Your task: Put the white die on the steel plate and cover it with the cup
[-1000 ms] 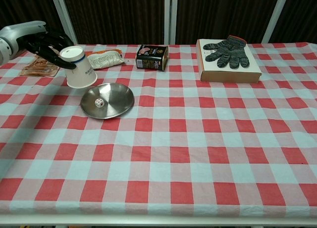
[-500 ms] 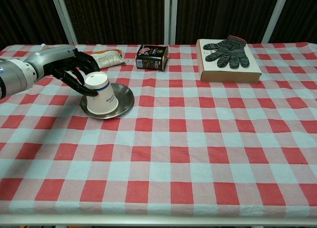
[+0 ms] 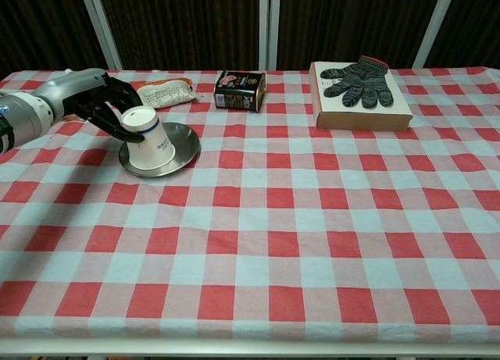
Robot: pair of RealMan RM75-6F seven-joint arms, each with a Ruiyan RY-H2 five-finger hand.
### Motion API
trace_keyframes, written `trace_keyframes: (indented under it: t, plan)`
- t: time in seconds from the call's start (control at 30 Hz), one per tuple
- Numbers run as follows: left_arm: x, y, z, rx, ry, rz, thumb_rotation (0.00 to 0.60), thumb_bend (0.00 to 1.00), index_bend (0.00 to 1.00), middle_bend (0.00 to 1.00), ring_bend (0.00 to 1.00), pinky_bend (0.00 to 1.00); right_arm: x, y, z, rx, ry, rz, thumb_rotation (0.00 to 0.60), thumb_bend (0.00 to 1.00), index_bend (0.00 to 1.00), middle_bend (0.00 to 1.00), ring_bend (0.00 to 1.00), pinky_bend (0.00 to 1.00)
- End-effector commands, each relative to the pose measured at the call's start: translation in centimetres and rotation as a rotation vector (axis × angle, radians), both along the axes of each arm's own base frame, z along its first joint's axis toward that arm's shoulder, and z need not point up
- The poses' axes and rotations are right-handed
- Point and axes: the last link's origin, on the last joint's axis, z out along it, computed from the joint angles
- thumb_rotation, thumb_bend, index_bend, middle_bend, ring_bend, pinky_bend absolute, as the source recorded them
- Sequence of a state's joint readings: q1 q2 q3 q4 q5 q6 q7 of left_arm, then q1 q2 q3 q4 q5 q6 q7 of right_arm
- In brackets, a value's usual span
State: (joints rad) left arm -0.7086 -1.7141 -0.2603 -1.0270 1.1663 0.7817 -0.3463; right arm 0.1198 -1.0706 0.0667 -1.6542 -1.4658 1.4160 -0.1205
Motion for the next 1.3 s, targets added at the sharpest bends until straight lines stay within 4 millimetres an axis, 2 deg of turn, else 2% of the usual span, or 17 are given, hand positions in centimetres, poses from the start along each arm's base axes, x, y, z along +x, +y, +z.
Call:
trace_keyframes:
  t: [0.03,0.23,0.33,0.6,0.77,1.0,1.3]
  plan:
    - [0.5,-0.5,-0.1,-0.020,0.002,-0.029,0.600,0.16,0.52,0.52,0.34,0.36,0.1,0.0,-0.1,0.002,0.000,0.001,0.600,0.23,0.00,0.00,0.00,0.02]
    - [2.4,-1.7,-0.6,-0.081,-0.003,-0.104,0.600,0.16,0.52,0.52,0.34,0.36,0.1,0.0,0.1,-0.002,0.002,0.002,0.600,0.23,0.00,0.00,0.00,0.02]
    - [2.8,-1.4,-0.6,-0.083,-0.005,-0.104,0.600,0.16,0.52,0.52,0.34,0.36,0.0,0.1,0.2,-0.006,0.004,-0.002,0.600,0.23,0.00,0.00,0.00,0.02]
    - [1.3,1.2,-0.1,0.006,0.026,-0.016,0.600,0.15,0.52,0.52,0.34,0.36,-0.1,0.4,0.3,-0.012,0.002,-0.008,0.600,0.23,0.00,0.00,0.00,0.02]
    - [1.2,0.5,-0.1,-0.020,0.015,-0.019,0.600,0.15,0.52,0.52,0.34,0.36,0.0,0.3,0.1,-0.002,0.003,-0.005,0.600,0.23,0.00,0.00,0.00,0.02]
    - [2.2,-0.9,-0.6,-0.094,0.000,-0.072,0.600,0.16,0.52,0.52,0.34,0.36,0.2,0.3,0.1,-0.002,0.006,-0.001,0.600,0.23,0.00,0.00,0.00,0.02]
    - [0.6,1.0,0.5,0.011,0.032,-0.010,0.600,0.15,0.52,0.52,0.34,0.33,0.1,0.4,0.3,-0.008,0.004,-0.003,0.600,0.23,0.00,0.00,0.00,0.02]
